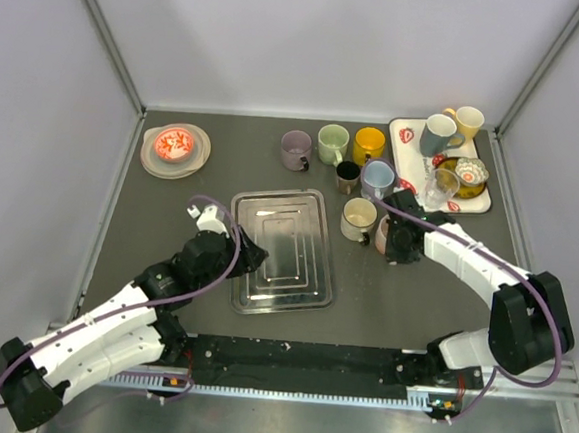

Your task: Turn the mug right side up

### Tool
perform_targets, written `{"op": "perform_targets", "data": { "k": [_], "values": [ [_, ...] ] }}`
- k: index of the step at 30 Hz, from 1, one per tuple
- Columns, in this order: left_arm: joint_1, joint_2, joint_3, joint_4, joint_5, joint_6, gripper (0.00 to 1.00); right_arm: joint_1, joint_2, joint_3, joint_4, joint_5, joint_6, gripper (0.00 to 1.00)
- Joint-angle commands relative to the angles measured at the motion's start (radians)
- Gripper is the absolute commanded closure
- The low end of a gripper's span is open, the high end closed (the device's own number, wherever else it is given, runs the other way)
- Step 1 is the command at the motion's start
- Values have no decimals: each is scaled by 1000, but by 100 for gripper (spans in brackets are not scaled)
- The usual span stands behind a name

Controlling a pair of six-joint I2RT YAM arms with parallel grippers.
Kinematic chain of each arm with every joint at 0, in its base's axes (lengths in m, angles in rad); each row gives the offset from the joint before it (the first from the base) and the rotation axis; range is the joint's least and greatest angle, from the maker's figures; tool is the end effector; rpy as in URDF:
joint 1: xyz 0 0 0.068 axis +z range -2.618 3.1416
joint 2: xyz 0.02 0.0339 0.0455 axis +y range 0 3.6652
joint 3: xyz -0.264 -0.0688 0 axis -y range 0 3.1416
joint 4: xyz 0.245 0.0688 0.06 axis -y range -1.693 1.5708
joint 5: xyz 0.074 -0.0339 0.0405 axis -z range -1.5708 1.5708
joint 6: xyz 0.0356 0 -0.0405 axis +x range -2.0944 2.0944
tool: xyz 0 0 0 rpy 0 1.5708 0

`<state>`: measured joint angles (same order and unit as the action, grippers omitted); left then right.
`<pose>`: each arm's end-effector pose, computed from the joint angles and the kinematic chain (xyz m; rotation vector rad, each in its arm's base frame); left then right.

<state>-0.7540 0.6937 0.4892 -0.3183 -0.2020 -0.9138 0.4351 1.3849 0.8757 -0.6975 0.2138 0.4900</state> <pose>0.1240 -0.1067 0.2369 -0.3013 2.1629 -0.7845 0.2327 0.0998 0.2042 0.1285 2.7194 -0.0378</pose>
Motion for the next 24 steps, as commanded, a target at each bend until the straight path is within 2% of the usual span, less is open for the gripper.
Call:
{"op": "perform_targets", "data": {
  "k": [1, 2, 3, 5, 6, 8, 9, 10, 12, 15, 18, 20, 21, 22, 24],
  "values": [
    [2, 24, -1, 18, 1, 19, 38, -10, 11, 19, 75, 9, -14, 94],
    [2, 26, 2, 16, 0, 21, 38, -10, 11, 22, 75, 7, -16, 89],
    [2, 32, 3, 13, 0, 23, 38, -10, 8, 23, 69, 9, -16, 79],
    [2, 35, 8, 7, 0, 33, 38, -10, -10, 28, 53, 7, -18, 69],
    [2, 36, 9, 5, -4, 38, 37, -10, -41, 29, 46, 7, -16, 59],
    [2, 38, 15, -2, -8, 46, 37, -9, -78, 32, 14, -2, -14, 48],
    [2, 41, 18, -5, -13, 49, 36, -7, -124, 32, 1, -5, -18, 35],
    [2, 44, 22, -7, -14, 52, 36, -4, -142, 34, -16, -4, -19, 30],
    [2, 53, 29, -19, -23, 53, 35, -1, -194, 35, -66, -5, -25, 25],
    [2, 73, 51, -50, -54, 50, 33, 20, -320, 55, -128, -28, -13, 23],
    [2, 99, 90, -100, -97, 49, 29, 85, -501, 68, -125, -51, 1, 20],
    [2, 112, 109, -122, -119, 52, 26, 158, -645, 56, -51, -71, 1, 16],
    [4, 122, 130, -155, -132, 41, 25, 190, -688, 19, -18, -82, -2, 6],
    [2, 125, 138, -166, -142, 24, 24, 206, -728, -9, 68, -97, -2, 1],
    [2, 122, 149, -153, -122, 41, 23, 240, -837, -107, 142, -97, -4, 1]
  ]
}}
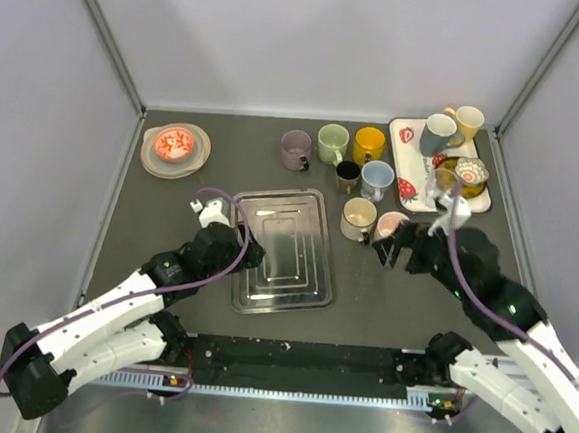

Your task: Turn the mug right side up

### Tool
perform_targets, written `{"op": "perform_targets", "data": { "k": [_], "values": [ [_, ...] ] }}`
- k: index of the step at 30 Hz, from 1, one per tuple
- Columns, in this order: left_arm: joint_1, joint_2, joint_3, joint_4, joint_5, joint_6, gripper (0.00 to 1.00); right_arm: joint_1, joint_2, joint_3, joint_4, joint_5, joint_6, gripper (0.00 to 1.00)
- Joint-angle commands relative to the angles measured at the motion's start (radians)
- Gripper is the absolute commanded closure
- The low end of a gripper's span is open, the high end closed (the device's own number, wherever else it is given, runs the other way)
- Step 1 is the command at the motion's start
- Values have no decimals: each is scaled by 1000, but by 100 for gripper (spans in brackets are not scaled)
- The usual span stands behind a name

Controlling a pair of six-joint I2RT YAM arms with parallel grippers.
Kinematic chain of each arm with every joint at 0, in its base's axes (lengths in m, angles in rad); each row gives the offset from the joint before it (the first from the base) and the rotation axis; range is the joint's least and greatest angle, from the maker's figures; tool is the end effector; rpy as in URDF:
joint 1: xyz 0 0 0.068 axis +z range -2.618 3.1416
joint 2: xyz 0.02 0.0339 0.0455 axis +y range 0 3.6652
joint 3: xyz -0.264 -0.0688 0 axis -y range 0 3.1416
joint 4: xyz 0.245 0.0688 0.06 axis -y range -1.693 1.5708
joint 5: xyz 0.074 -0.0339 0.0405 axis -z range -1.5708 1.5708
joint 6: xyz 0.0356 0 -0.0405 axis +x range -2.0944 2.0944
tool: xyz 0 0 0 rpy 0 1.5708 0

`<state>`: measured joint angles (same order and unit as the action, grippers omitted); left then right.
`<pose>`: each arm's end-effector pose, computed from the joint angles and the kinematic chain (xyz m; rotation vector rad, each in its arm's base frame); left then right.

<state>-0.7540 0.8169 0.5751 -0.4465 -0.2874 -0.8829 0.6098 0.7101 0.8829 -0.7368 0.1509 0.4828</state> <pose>0.1345 -0.1125 0.2369 -0.3025 2.2668 -0.5611 0.1204 0.0776 0.3285 -0.0474 2.1656 0.4794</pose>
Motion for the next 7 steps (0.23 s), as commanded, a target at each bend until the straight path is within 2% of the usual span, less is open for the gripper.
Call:
{"op": "perform_targets", "data": {
  "k": [1, 5, 7],
  "values": [
    [2, -2, 68, -26, -33, 22, 23, 67, -187, -139, 204, -43, 4, 1],
    [1, -18, 68, 18, 48, 170, 29, 67, -227, -214, 244, -68, 33, 1],
    [1, -54, 55, 23, 22, 206, 22, 68, -242, -229, 252, -79, 39, 1]
  ]
}}
